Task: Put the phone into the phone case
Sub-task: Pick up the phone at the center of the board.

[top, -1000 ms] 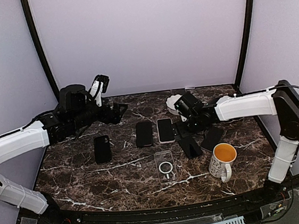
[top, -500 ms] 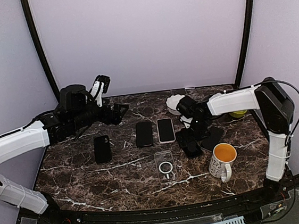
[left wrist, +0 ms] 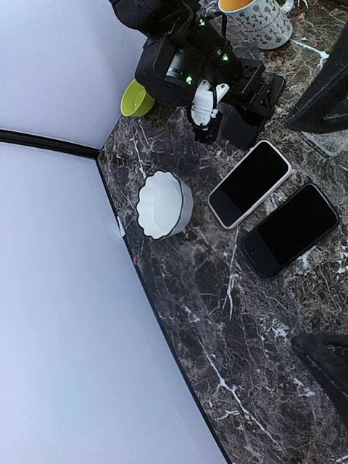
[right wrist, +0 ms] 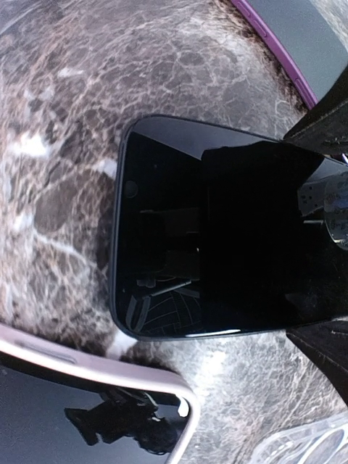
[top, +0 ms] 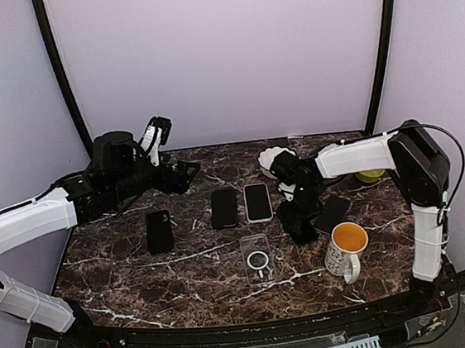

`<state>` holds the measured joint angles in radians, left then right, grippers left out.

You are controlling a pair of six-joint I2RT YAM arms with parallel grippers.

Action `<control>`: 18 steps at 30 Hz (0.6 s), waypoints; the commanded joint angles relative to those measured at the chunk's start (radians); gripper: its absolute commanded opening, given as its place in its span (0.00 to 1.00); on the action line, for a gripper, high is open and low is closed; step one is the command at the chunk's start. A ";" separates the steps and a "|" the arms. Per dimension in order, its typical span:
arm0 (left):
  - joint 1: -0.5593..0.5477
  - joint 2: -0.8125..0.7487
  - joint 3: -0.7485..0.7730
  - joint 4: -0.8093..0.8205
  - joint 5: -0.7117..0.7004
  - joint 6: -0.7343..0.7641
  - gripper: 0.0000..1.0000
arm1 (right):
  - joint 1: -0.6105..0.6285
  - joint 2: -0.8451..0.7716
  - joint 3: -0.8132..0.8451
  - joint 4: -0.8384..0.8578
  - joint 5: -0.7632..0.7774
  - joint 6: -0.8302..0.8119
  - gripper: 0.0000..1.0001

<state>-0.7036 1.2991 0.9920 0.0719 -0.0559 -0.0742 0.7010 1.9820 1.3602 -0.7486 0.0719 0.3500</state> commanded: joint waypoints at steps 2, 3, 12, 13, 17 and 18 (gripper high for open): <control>0.006 -0.007 0.019 0.003 0.012 0.012 0.97 | 0.012 0.033 0.018 -0.065 -0.008 0.010 0.56; 0.006 -0.007 0.019 0.003 0.011 0.012 0.97 | 0.013 0.025 0.025 -0.063 0.000 0.009 0.54; 0.006 0.000 0.025 -0.003 0.035 0.000 0.97 | 0.089 -0.169 0.000 0.105 0.172 -0.060 0.43; 0.006 0.002 0.028 -0.011 0.063 -0.010 0.97 | 0.104 -0.197 -0.010 0.137 0.195 -0.077 0.42; 0.006 -0.003 0.042 -0.008 0.214 -0.042 0.93 | 0.191 -0.318 -0.078 0.315 0.331 -0.174 0.39; 0.006 -0.010 0.042 -0.001 0.267 -0.047 0.93 | 0.220 -0.347 -0.094 0.364 0.362 -0.211 0.39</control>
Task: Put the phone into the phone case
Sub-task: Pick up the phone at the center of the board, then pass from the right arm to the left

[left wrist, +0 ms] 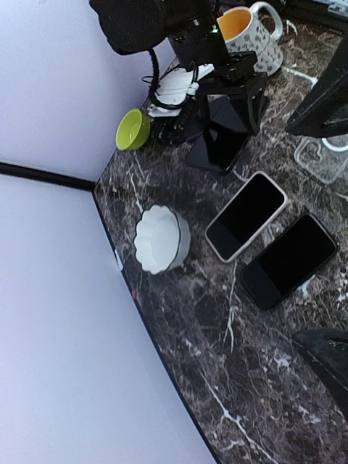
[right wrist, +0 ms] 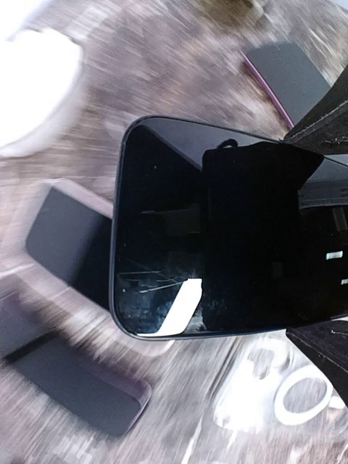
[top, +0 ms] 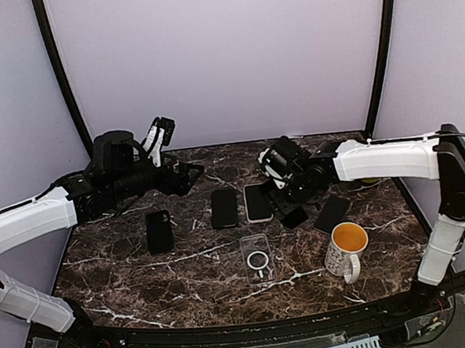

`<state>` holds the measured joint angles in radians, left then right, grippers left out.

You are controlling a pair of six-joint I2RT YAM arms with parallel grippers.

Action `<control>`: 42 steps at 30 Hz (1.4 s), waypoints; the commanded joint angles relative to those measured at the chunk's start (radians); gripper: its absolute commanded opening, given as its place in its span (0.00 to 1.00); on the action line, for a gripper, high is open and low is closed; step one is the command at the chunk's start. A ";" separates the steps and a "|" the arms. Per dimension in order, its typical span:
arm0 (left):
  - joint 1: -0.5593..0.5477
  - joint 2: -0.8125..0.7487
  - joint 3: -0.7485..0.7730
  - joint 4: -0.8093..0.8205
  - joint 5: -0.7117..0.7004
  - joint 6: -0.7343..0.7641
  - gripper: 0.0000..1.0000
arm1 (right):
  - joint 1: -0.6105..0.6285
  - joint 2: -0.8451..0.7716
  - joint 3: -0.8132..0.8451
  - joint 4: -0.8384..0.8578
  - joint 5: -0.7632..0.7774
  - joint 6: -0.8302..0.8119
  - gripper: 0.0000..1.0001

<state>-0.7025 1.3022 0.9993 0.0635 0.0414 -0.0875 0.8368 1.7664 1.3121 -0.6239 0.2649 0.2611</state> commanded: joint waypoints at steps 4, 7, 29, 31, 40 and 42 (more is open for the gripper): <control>0.005 -0.029 0.026 0.052 0.342 -0.066 0.90 | 0.200 -0.233 -0.121 0.465 0.235 -0.279 0.39; 0.004 -0.031 0.017 0.089 0.418 -0.089 0.87 | 0.255 -0.273 -0.140 0.583 0.293 -0.358 0.36; 0.004 -0.069 -0.006 0.141 0.440 -0.156 0.35 | 0.415 -0.263 -0.037 0.734 0.284 -0.637 0.36; 0.003 -0.063 -0.010 0.155 0.470 -0.159 0.26 | 0.419 -0.258 -0.032 0.733 0.284 -0.644 0.36; 0.003 -0.080 -0.040 0.231 0.570 -0.154 0.00 | 0.423 -0.264 -0.060 0.764 0.331 -0.662 0.38; 0.003 -0.095 -0.052 0.249 0.550 -0.148 0.00 | 0.421 -0.273 -0.076 0.774 0.352 -0.658 0.51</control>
<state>-0.6994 1.2533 0.9791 0.2337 0.5617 -0.2790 1.2415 1.5284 1.2354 0.0387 0.6029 -0.3923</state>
